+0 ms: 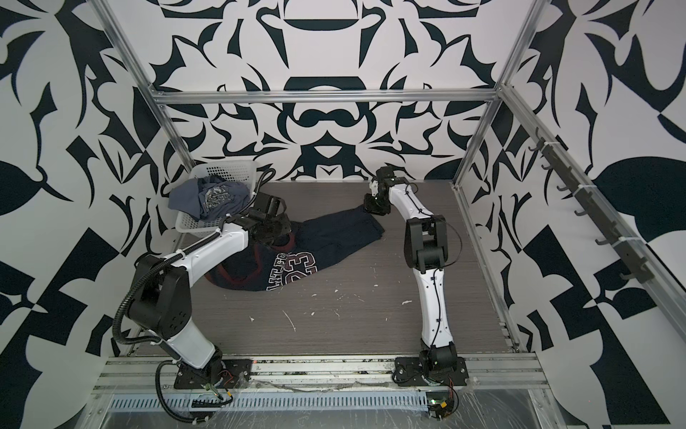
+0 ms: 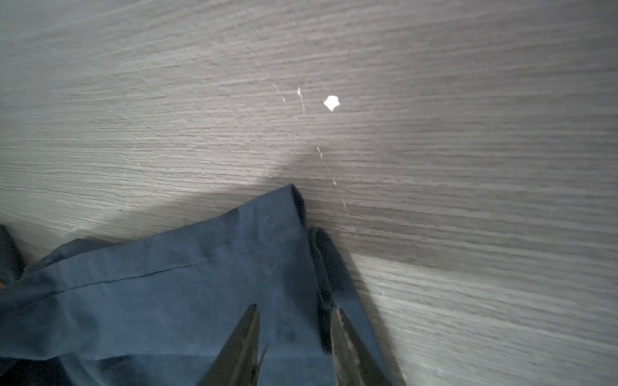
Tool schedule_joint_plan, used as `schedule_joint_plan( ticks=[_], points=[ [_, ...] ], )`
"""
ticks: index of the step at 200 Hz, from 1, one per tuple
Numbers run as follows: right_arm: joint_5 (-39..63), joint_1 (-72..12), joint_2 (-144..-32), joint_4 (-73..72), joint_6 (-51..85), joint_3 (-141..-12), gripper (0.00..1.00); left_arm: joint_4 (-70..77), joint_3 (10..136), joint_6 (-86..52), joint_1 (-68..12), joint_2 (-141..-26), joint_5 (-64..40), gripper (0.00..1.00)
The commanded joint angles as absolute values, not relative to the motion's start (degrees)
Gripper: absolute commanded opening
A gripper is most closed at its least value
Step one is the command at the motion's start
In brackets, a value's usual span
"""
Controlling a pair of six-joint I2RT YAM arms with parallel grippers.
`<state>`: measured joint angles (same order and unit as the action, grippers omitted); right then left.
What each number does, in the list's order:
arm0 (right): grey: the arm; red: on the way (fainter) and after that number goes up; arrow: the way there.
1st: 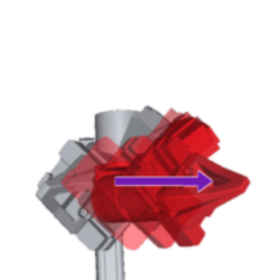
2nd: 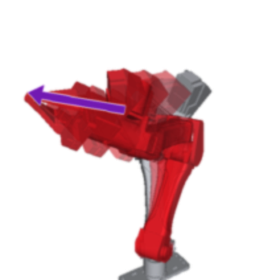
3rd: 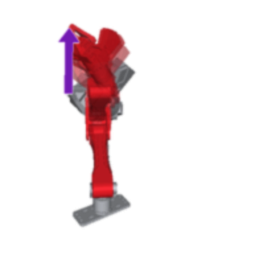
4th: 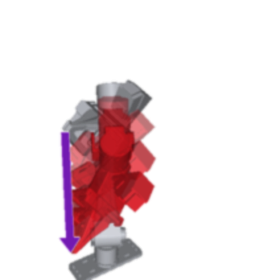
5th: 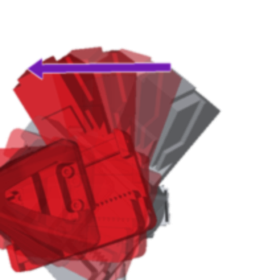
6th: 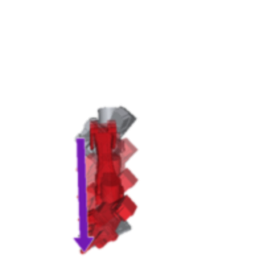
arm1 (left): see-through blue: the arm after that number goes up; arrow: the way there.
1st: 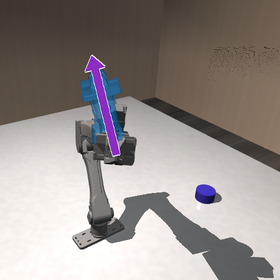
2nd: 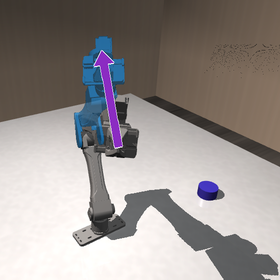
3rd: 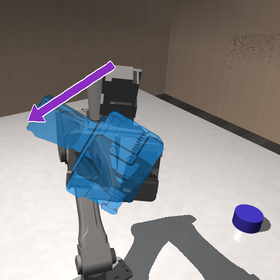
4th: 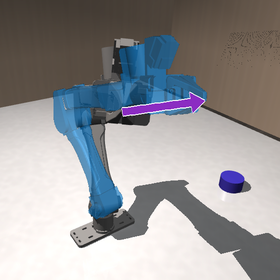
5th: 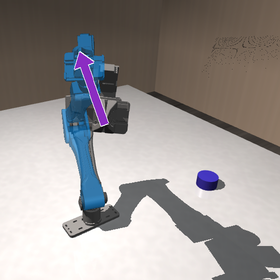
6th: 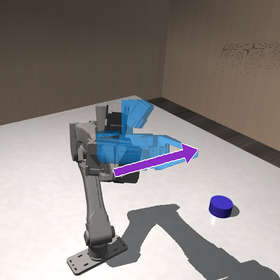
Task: Fold and stack tank tops
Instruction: Smooth out the tank top at the center of the table.
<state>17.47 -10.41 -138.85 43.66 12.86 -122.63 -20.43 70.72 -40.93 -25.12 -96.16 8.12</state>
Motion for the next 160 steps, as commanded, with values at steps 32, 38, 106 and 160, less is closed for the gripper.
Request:
schedule_joint_plan(
  ticks=[32,38,106,160],
  points=[
    [17.9,-11.5,-139.3,46.5,10.9,-125.7,0.38,-20.4,70.0,-41.7,-25.1,-96.2,8.5,0.0],
    [18.1,-11.6,-139.3,46.5,10.9,-125.6,0.38,-20.4,70.1,-41.7,-25.1,-96.2,8.5,0.0],
    [15.4,-13.0,-137.1,46.5,9.9,-124.8,0.3,-20.4,70.1,-41.7,-25.2,-97.0,8.4,0.0],
    [11.8,-13.4,-135.3,46.5,9.9,-123.8,0.12,-20.9,70.2,-41.4,-25.2,-97.0,8.4,0.0]
  ],
)
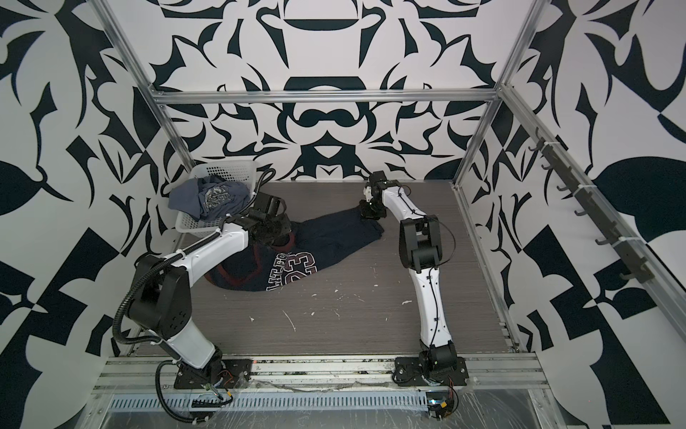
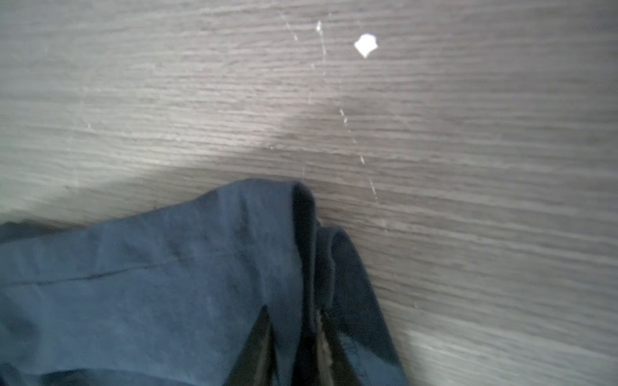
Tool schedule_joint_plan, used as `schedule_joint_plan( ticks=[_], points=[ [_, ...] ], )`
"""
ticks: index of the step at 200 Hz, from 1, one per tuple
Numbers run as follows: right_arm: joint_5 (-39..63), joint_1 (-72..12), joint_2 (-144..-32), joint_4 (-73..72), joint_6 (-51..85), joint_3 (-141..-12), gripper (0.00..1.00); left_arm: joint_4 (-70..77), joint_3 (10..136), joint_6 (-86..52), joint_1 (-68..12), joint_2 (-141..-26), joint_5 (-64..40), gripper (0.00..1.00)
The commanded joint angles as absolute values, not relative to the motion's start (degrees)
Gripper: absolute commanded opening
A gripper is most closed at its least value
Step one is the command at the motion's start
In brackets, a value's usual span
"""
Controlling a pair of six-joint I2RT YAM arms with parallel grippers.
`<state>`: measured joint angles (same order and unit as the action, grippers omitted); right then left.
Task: Fold and stack tank tops
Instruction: Smooth out the tank top at the center of the table.
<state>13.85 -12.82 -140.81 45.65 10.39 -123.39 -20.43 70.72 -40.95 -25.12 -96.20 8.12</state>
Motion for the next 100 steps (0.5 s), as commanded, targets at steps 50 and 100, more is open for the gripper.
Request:
schedule_joint_plan(
  ticks=[50,100],
  points=[
    [5.3,-13.3,-121.5,42.5,11.6,-111.4,0.0,-21.8,71.1,-39.3,-25.1,-93.1,11.0,0.0],
    [1.9,-9.2,-97.1,35.2,18.4,-86.2,0.0,-16.6,65.2,-39.6,-25.0,-82.3,14.6,0.0]
  ],
)
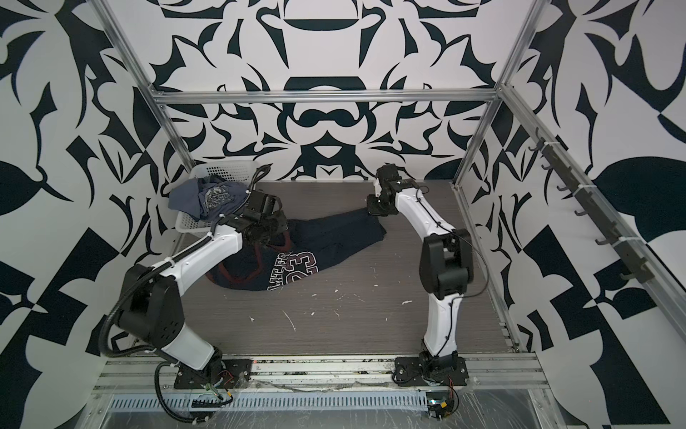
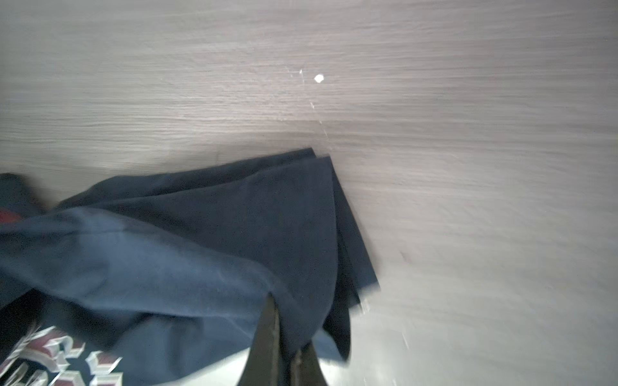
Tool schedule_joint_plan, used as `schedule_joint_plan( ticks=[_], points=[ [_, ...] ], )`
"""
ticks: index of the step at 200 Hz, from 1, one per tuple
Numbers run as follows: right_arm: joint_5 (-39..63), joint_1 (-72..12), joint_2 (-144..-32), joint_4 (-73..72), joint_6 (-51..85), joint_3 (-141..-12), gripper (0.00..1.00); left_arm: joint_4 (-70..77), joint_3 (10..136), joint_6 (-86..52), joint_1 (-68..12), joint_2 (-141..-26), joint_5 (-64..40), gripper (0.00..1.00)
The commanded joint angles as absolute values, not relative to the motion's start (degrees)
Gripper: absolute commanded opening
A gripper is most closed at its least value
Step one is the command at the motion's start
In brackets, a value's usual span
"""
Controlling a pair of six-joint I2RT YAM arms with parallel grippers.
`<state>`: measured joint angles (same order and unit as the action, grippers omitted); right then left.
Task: Fold and stack tank tops
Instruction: Smooth out the tank top at the center of the table.
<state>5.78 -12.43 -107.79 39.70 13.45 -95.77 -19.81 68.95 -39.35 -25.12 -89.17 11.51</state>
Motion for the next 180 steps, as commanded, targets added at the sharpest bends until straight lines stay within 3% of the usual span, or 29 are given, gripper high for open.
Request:
schedule_joint_plan(
  ticks=[1,37,76,112,149,180],
  points=[
    [2.0,-9.0,-96.6,35.1,18.5,-85.7,0.0,-16.4,65.0,-39.7,-25.0,-82.1,14.6,0.0],
    [2.2,-3.7,-78.4,31.4,22.7,-71.2,0.0,-9.8,58.8,-41.5,-25.0,-76.0,12.6,0.0],
    [6.2,4.0,-74.8,29.8,25.0,-71.5,0.0,-9.5,65.2,-40.5,-25.0,-80.3,11.2,0.0],
    [11.3,7.5,-82.1,25.6,26.3,-82.5,0.0,-13.1,85.1,-36.5,-25.0,-92.0,8.0,0.0],
    [11.6,8.1,-89.2,25.2,25.3,-98.2,0.0,-20.2,113.2,-29.0,-25.0,-105.3,7.0,0.0],
    [11.3,9.2,-89.3,27.2,24.2,-105.1,0.0,-24.0,127.7,-24.5,-25.0,-109.0,6.3,0.0]
  ],
)
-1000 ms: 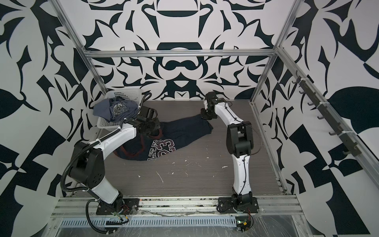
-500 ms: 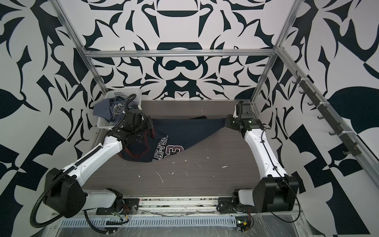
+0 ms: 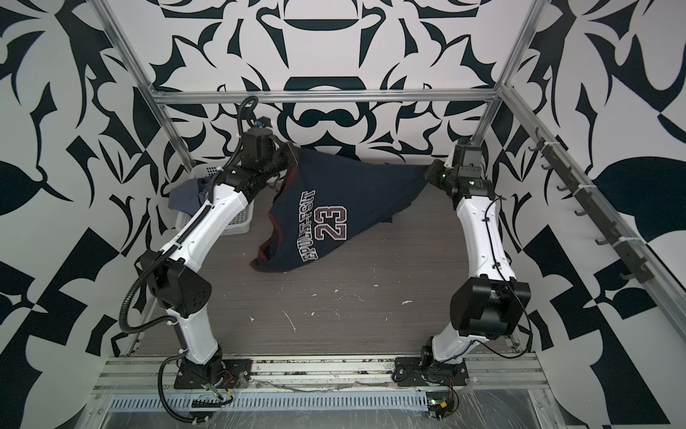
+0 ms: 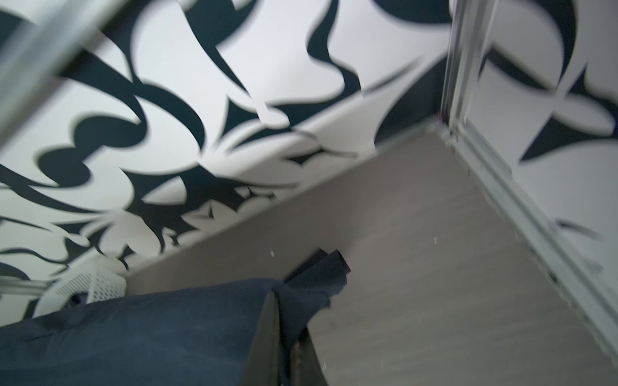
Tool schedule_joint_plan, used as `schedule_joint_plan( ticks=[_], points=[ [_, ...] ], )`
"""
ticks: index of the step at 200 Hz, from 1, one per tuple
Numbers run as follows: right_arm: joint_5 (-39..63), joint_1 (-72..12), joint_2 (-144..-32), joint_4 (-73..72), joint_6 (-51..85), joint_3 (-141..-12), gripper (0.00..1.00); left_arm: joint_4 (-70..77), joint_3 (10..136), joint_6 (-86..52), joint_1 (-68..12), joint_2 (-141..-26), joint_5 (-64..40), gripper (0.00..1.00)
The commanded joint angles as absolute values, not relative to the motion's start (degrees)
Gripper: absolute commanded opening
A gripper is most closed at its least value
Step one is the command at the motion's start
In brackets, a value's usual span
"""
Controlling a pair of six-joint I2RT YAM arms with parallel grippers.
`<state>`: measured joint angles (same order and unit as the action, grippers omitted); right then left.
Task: Fold and stack tank tops
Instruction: Smooth out the tank top at the center of the table.
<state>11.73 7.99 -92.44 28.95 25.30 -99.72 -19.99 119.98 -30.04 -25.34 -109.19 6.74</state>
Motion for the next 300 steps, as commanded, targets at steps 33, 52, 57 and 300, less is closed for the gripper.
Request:
schedule_joint_plan(
  ticks=[33,52,57,300],
  points=[
    [9.4,9.5,-81.0,26.2,24.2,-95.8,0.0,-14.0,110.5,-20.3,-28.9,-97.5,5.6,0.0],
    [6.6,9.4,-73.1,25.8,26.2,-84.7,0.0,-6.9,93.4,-17.2,-34.5,-88.9,9.0,0.0],
    [5.1,9.5,-71.2,26.7,27.3,-81.6,0.0,-5.7,89.4,-17.4,-35.8,-86.9,9.0,0.0],
    [3.4,9.8,-50.9,27.1,30.5,-37.7,0.57,-39.3,114.1,-30.9,-31.0,-129.8,6.0,0.59]
  ],
)
